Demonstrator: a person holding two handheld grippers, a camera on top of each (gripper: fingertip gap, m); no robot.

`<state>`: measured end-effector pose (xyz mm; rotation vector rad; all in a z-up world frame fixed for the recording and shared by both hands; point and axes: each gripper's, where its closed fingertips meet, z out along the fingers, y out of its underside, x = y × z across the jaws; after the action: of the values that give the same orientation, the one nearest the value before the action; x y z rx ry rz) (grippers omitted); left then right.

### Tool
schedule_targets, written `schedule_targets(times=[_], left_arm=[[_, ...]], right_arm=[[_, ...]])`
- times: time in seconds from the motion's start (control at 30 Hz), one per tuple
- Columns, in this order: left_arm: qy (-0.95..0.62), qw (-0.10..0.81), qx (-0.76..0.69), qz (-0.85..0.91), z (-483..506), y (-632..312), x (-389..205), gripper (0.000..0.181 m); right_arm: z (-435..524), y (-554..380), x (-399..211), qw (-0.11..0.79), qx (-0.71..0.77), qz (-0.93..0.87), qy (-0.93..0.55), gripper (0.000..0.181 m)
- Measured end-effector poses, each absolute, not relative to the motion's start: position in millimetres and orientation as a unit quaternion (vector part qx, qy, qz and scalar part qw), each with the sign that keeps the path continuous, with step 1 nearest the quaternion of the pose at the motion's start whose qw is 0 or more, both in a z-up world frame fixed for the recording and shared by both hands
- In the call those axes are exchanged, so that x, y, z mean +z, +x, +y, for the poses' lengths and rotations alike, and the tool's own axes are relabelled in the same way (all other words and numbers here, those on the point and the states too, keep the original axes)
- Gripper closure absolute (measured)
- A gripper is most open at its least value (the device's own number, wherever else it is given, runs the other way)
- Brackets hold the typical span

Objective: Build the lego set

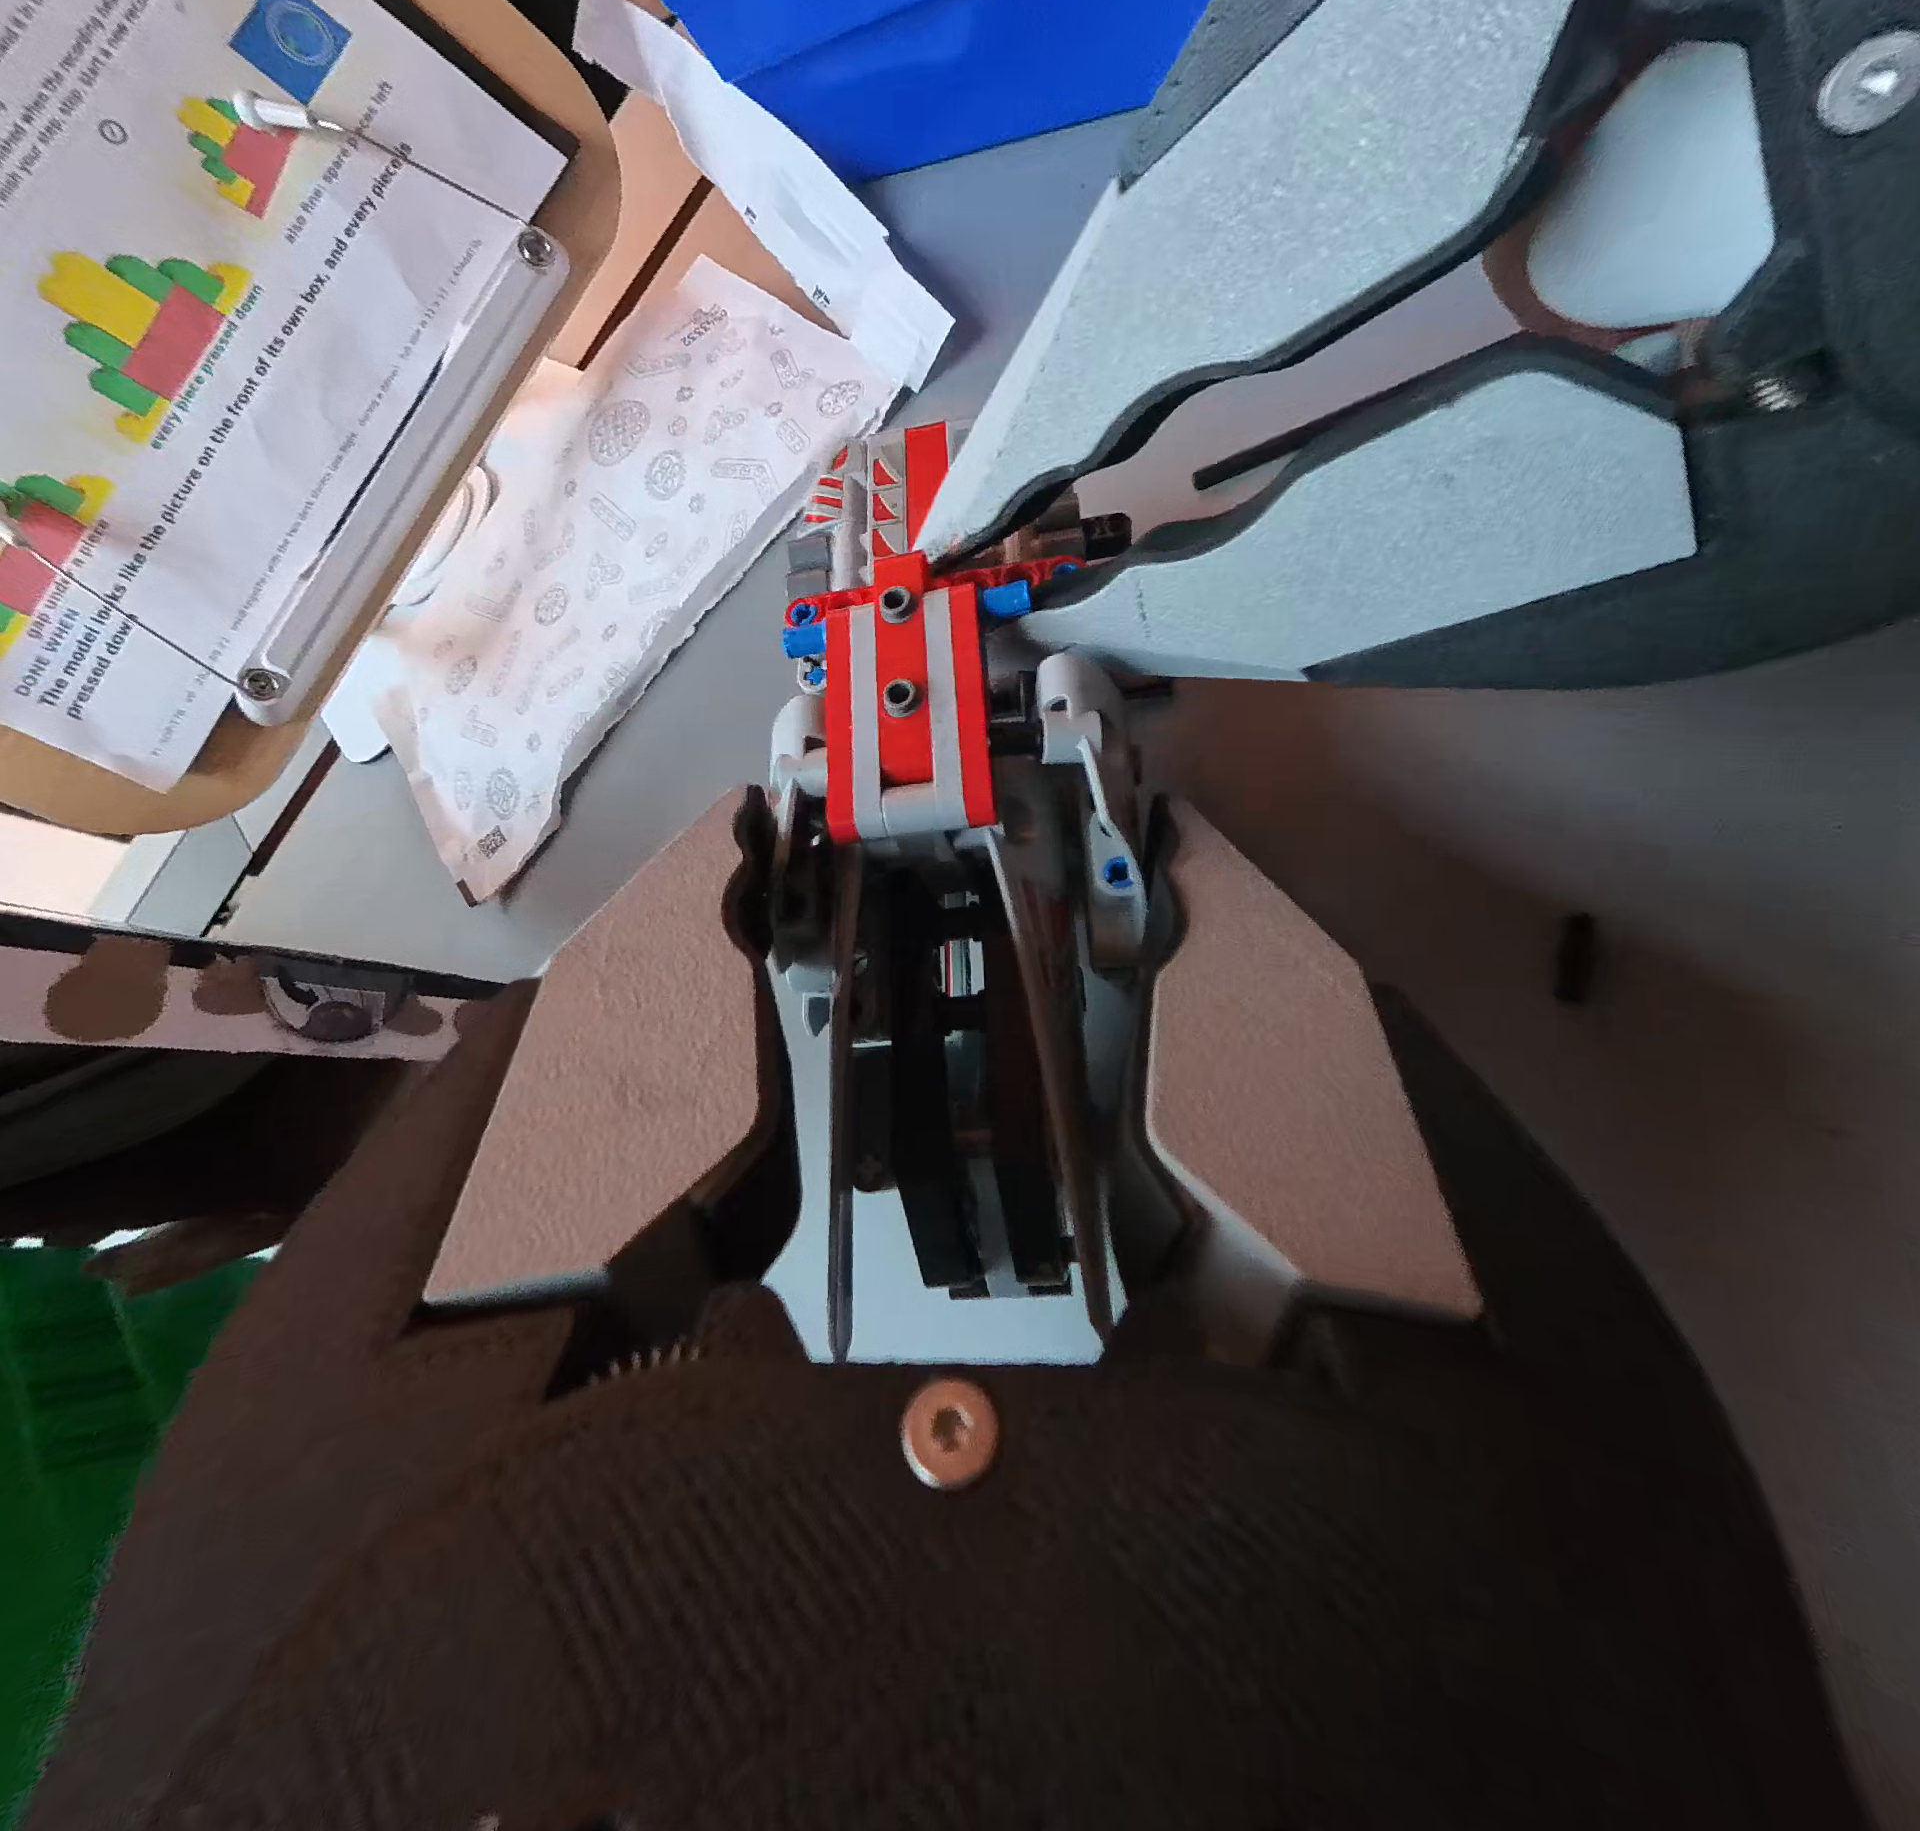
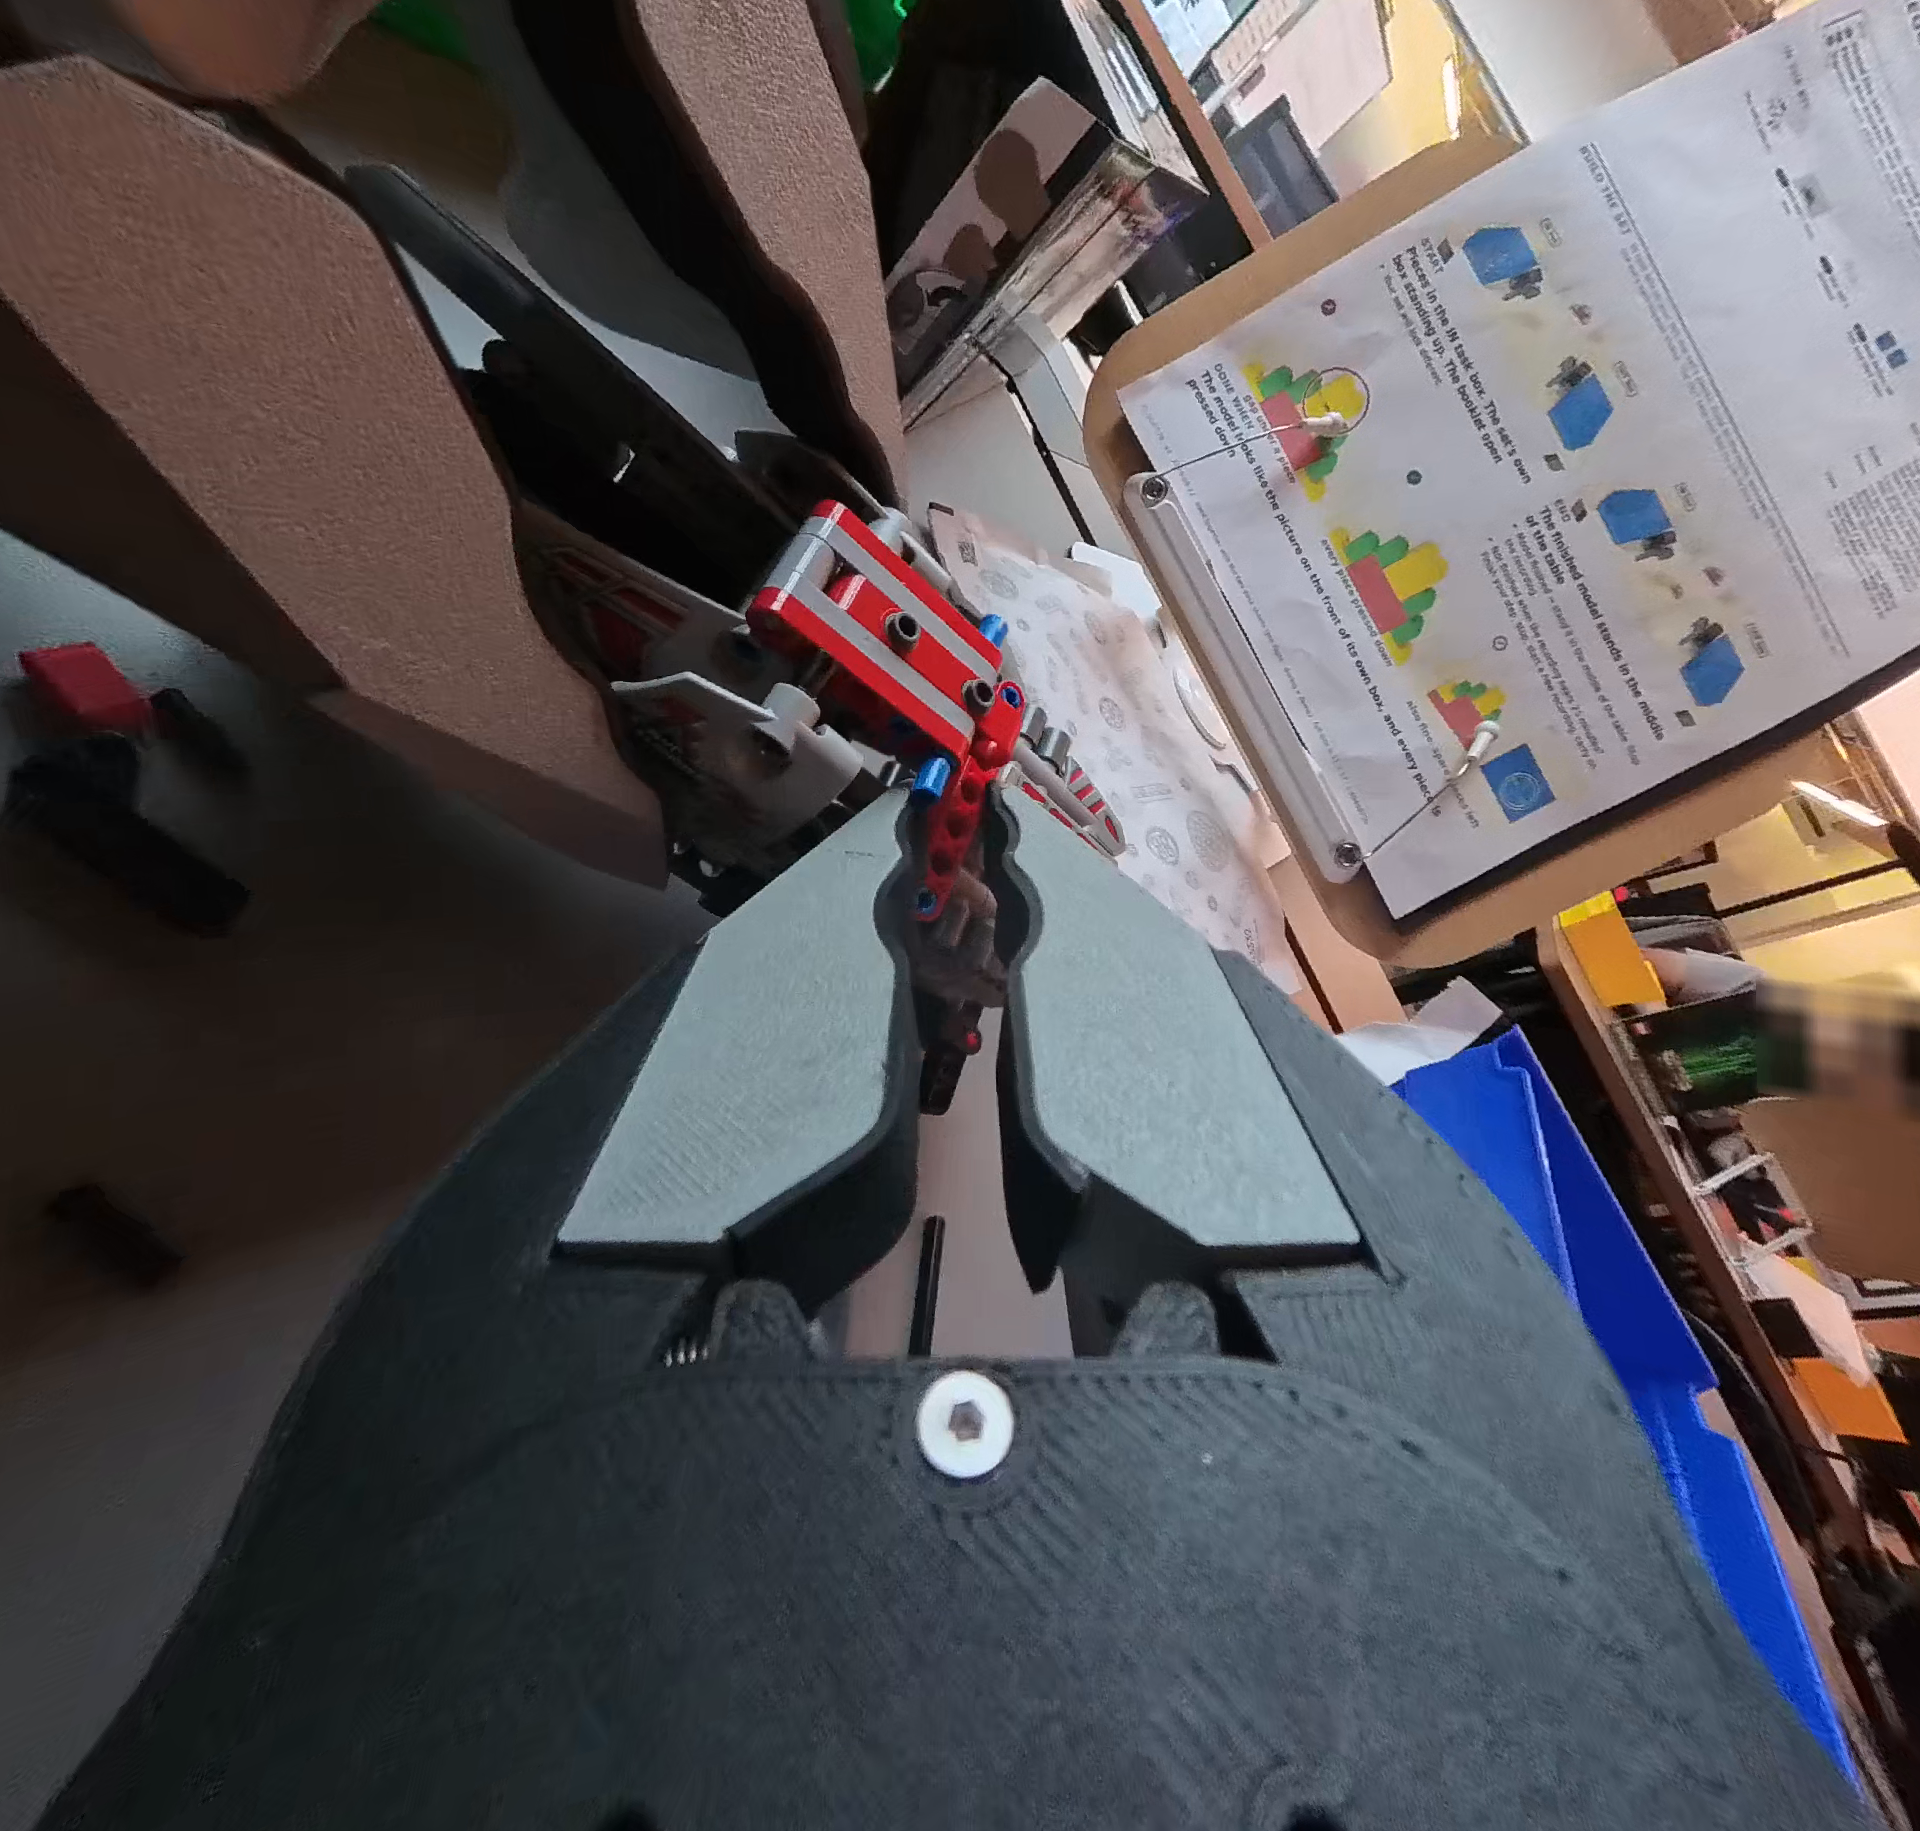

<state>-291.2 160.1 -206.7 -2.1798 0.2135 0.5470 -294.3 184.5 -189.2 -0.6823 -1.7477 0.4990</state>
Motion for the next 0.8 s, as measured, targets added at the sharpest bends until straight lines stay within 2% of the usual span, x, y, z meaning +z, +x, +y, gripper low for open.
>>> schedule_targets(times=[0.27,0.43,0.53,0.7,0.8], left_arm=[[-0.878,0.455,0.138,0.056,161,-285,-205,0.111],[-0.879,0.464,0.101,0.039,160,-286,-207,0.112],[-0.877,0.468,0.104,0.03,162,-289,-208,0.112],[-0.872,0.484,0.078,0.018,164,-292,-208,0.111],[-0.869,0.488,0.078,0.02,166,-293,-208,0.111]], right_arm=[[184,-293,-184,0.575,0.217,-0.741,-0.271,0.179],[189,-291,-163,0.586,0.281,-0.702,-0.293,0.181],[206,-289,-145,0.547,0.388,-0.652,-0.353,0.181],[210,-286,-160,0.492,0.425,-0.663,-0.372,0.181],[203,-289,-171,0.483,0.404,-0.684,-0.37,0.156]])
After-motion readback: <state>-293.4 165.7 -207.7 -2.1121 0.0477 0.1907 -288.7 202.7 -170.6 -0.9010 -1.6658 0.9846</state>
